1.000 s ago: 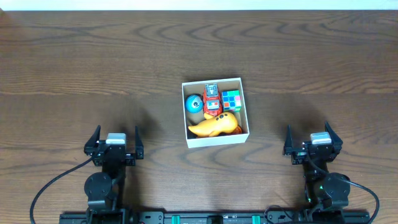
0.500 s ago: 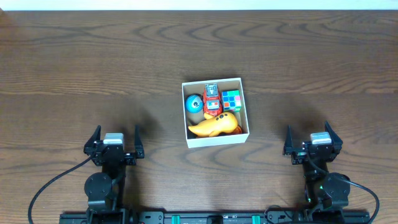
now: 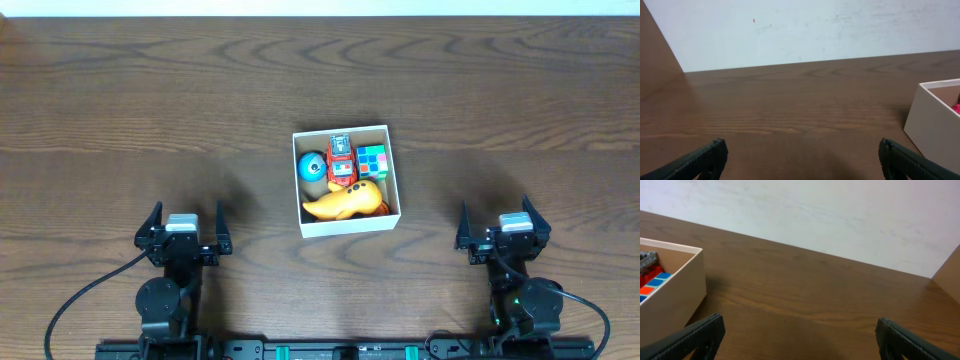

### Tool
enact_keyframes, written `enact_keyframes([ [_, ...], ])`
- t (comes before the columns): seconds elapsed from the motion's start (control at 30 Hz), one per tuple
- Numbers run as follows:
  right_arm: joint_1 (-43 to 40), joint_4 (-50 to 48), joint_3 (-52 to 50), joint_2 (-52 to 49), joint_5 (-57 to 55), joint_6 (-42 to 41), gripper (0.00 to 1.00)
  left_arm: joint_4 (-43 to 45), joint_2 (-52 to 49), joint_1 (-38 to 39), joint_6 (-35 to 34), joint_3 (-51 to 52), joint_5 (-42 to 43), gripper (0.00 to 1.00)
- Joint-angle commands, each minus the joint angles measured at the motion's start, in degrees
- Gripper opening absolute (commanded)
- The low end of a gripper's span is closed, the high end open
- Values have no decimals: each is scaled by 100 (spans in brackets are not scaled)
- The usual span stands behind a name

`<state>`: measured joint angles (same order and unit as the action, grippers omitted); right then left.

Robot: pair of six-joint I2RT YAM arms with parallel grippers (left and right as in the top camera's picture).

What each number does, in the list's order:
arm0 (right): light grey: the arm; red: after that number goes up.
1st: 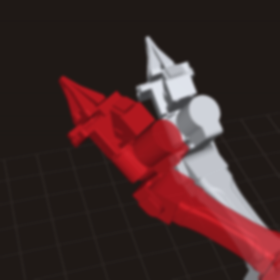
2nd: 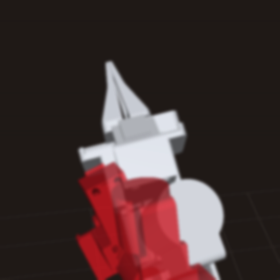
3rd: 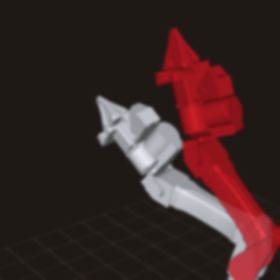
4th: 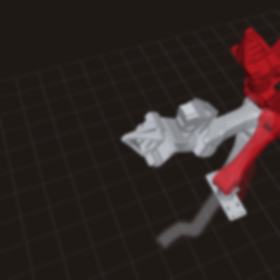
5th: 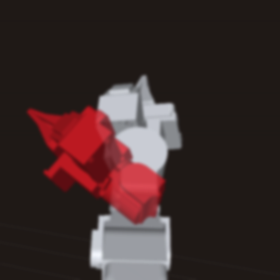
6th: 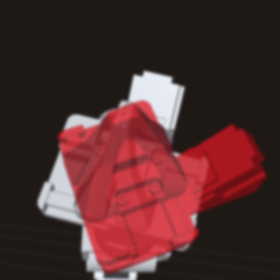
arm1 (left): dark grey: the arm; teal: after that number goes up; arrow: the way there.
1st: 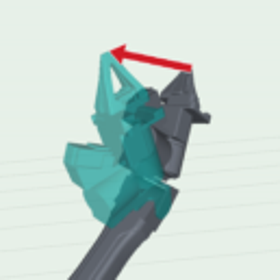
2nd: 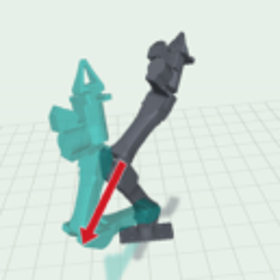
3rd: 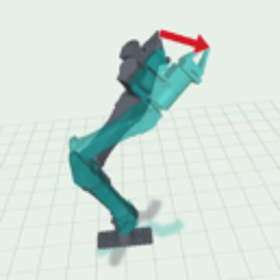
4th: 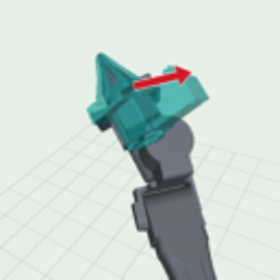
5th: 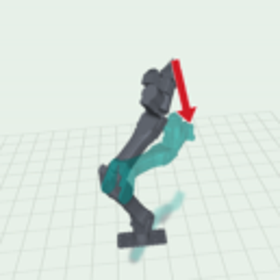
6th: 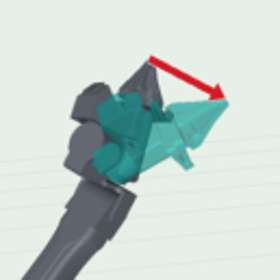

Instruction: Pack container

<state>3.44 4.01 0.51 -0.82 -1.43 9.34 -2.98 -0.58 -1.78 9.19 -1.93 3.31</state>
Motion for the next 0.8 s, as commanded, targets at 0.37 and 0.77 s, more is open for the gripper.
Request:
enact_keyframes([
  [0.37, 31, 9, -20, 50, 37, 37, 99, -101, 33, -31, 144, 166, -332, 98],
  [0.77, 31, 9, -20, 50, 37, 37, 99, -98, 28, -28, -933, 166, -243, 98],
])
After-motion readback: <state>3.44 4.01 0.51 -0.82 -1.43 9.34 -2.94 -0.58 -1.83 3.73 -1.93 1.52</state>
